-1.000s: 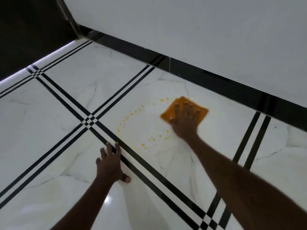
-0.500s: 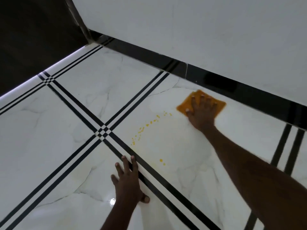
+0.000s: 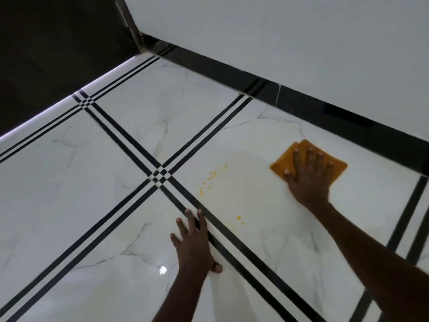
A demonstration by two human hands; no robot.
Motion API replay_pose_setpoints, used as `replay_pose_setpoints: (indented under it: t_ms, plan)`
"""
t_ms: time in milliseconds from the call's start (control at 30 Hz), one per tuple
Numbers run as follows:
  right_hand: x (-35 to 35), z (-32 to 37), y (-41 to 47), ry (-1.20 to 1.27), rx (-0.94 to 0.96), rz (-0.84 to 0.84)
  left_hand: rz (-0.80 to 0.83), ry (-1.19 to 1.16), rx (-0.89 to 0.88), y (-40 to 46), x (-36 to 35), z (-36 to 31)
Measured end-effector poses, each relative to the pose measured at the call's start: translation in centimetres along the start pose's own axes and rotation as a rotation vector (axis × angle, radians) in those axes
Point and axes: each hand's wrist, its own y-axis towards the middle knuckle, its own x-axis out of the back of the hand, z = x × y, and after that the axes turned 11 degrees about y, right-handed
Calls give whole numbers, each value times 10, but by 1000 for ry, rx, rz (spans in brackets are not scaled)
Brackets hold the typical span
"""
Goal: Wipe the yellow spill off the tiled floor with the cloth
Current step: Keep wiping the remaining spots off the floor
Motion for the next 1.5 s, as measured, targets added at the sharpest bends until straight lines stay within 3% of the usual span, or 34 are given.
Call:
replay_pose_setpoints:
  t_ms: [100, 200, 300, 433, 567, 633, 733, 833, 1000, 1100, 1167, 1233, 1300, 1400, 1500]
  plan:
    - [-41, 64, -3, -27, 171, 7, -18, -18, -3, -2, 2, -2]
    - [-44, 75, -83, -26, 364, 130, -21, -29, 1, -10, 5, 1]
    - [-19, 21, -136, -45, 371, 115, -41, -35, 8, -13, 9, 0]
    - [-1, -20, -120, -72, 251, 136, -90, -98, 20, -21, 1, 9]
    - [-7, 11, -61, -64, 142, 70, -249, -48, 51, -53, -18, 11]
    - [-29, 44, -74, -29, 199, 18, -308, 20, 57, -65, -23, 20]
    - [-43, 73, -170, 18, 400, 114, -172, 67, 52, -72, -32, 36]
    - [-21, 25, -240, 60, 465, 188, 10, 63, -44, -79, -42, 32]
    - [34, -109, -173, -83, 112, 113, -48, 56, -45, -82, -44, 28]
    - [36, -89, -105, 5, -80, 41, -58, 33, -42, -81, -43, 30]
    - [6, -36, -95, 58, -14, 23, -63, 15, -44, -79, -43, 30]
    - [-26, 24, -129, 44, 191, -21, -54, -7, -47, -80, -43, 31]
    - [-42, 63, -190, 69, 338, 79, -44, -25, -42, -80, -44, 33]
    - [-27, 34, -239, 84, 454, 162, -37, -36, -38, -82, -43, 36]
    - [6, -59, -226, -11, 283, 148, -72, -37, -39, -82, -44, 38]
